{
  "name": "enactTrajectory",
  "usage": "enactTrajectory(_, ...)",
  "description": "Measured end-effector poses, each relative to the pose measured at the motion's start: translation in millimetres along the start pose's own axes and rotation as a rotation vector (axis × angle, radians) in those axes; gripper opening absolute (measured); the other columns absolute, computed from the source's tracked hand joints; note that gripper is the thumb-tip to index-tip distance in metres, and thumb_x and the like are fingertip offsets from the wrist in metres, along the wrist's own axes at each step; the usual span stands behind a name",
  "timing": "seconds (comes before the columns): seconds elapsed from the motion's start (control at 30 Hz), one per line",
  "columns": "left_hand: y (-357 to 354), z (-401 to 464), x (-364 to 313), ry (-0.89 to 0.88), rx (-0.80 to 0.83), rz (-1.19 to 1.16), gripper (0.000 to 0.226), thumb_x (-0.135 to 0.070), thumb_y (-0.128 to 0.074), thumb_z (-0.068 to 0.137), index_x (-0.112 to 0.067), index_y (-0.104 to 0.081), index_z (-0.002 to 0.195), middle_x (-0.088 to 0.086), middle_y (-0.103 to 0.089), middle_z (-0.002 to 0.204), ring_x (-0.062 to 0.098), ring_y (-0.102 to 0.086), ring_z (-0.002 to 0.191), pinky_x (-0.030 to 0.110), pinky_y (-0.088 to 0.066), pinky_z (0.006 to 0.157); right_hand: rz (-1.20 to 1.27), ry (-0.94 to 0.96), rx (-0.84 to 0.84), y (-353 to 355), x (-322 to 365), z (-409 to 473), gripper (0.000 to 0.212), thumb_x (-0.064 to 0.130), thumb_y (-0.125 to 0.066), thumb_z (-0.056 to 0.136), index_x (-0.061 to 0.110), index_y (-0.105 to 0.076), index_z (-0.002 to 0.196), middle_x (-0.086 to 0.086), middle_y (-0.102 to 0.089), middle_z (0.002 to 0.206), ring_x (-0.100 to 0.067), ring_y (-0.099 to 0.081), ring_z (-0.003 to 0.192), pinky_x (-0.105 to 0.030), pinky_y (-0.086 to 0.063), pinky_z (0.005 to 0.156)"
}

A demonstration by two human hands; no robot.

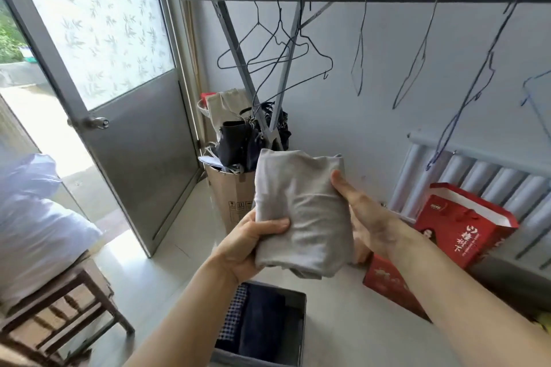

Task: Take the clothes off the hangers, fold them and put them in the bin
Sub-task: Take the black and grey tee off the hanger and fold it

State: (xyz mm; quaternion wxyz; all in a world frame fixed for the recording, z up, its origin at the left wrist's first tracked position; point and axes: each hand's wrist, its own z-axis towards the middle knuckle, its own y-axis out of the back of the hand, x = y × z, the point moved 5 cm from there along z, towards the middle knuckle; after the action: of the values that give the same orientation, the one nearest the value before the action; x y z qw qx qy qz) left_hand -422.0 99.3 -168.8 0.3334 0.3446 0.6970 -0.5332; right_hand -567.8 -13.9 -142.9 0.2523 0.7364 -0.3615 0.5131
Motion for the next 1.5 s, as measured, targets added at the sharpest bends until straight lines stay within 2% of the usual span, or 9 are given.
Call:
enactTrajectory(0.2,77.4,28.5,-31.8,0.023,0.01,-0.117,0.082,-0.017,-0.091,0.062,0.003,-0.051,0.131,0.025,-0.064,0.12,0.039,-0.066,0.105,0.049,-0.058,0.078,0.444,-0.011,0.142,-75.3,-5.5,54.9,0.028,0.027,-0.063,0.088,0.004,-0.071,0.103,-0.017,-0.073,0.106,-0.027,-0.072,0.094,-0.039,-0.058,0.081)
enactTrajectory(0.3,119.9,44.8,-48.0,0.018,-0.177,-0.036,0.059,-0.036,-0.076,0.08,-0.001,-0.06,0.124,0.025,-0.065,0.124,0.036,-0.066,0.109,0.043,-0.058,0.084,0.368,0.0,0.063,-100.1,-13.3,95.0,0.034,0.017,-0.068,0.079,0.002,-0.068,0.109,-0.017,-0.073,0.103,-0.025,-0.073,0.088,-0.031,-0.059,0.069)
enactTrajectory(0.4,166.3,62.5,-59.5,-0.009,-0.365,0.021,0.047,-0.034,-0.07,0.083,0.0,-0.065,0.114,0.022,-0.07,0.114,0.032,-0.071,0.1,0.039,-0.06,0.08,0.367,-0.048,0.078,-130.9,-25.4,127.3,0.043,0.014,-0.072,0.079,-0.003,-0.064,0.118,-0.022,-0.068,0.117,-0.034,-0.068,0.104,-0.038,-0.057,0.084)
enactTrajectory(0.57,225.0,90.0,-61.4,0.06,-0.365,0.048,0.045,-0.036,-0.061,0.093,0.002,-0.064,0.116,0.018,-0.073,0.109,0.03,-0.072,0.1,0.038,-0.061,0.08,0.464,-0.202,0.076,-170.9,-51.9,183.4,0.05,0.041,-0.06,0.09,0.0,-0.066,0.119,-0.02,-0.069,0.115,-0.036,-0.066,0.109,-0.046,-0.052,0.096)
enactTrajectory(0.73,274.1,120.5,-45.8,0.109,-0.376,0.039,0.046,-0.043,-0.053,0.096,-0.003,-0.067,0.113,0.011,-0.075,0.108,0.023,-0.073,0.098,0.031,-0.06,0.071,0.438,-0.241,-0.047,-181.8,-79.5,236.0,0.059,0.036,-0.07,0.078,-0.001,-0.062,0.123,-0.019,-0.072,0.108,-0.034,-0.07,0.097,-0.044,-0.057,0.084)
enactTrajectory(1.03,383.0,190.0,45.4,0.164,-0.36,0.139,0.047,-0.029,-0.06,0.096,-0.05,-0.046,0.136,-0.003,-0.063,0.13,0.024,-0.061,0.12,0.05,-0.048,0.103,0.488,-0.331,-0.077,-181.6,-177.3,343.3,0.042,0.042,-0.064,0.088,0.012,-0.064,0.118,-0.012,-0.074,0.106,-0.032,-0.07,0.1,-0.046,-0.055,0.083)
enactTrajectory(1.2,431.7,215.2,114.9,0.193,-0.336,0.057,0.044,0.0,-0.057,0.091,-0.031,-0.069,0.119,0.005,-0.063,0.128,0.024,-0.063,0.108,0.039,-0.055,0.088,0.515,-0.4,-0.044,-181.1,-268.3,388.1,0.038,0.027,-0.065,0.089,0.008,-0.063,0.121,-0.014,-0.071,0.115,-0.032,-0.069,0.105,-0.047,-0.054,0.09)
enactTrajectory(1.33,478.4,226.3,190.6,0.245,-0.428,0.068,0.046,0.007,-0.058,0.086,-0.027,-0.074,0.112,0.002,-0.06,0.128,0.022,-0.061,0.111,0.035,-0.055,0.09,0.489,-0.461,-0.022,-183.4,-351.3,412.0,0.019,0.007,-0.058,0.087,0.009,-0.067,0.103,-0.012,-0.075,0.094,-0.028,-0.073,0.084,-0.039,-0.057,0.073)
enactTrajectory(1.5,536.4,235.9,280.9,0.283,-0.539,0.081,0.056,0.014,-0.056,0.08,-0.029,-0.075,0.11,-0.003,-0.062,0.128,0.024,-0.06,0.117,0.046,-0.052,0.099,0.453,-0.534,-0.032,-188.0,-451.6,443.4,0.03,-0.006,-0.048,0.087,0.011,-0.073,0.091,-0.012,-0.076,0.087,-0.026,-0.074,0.076,-0.041,-0.054,0.071)
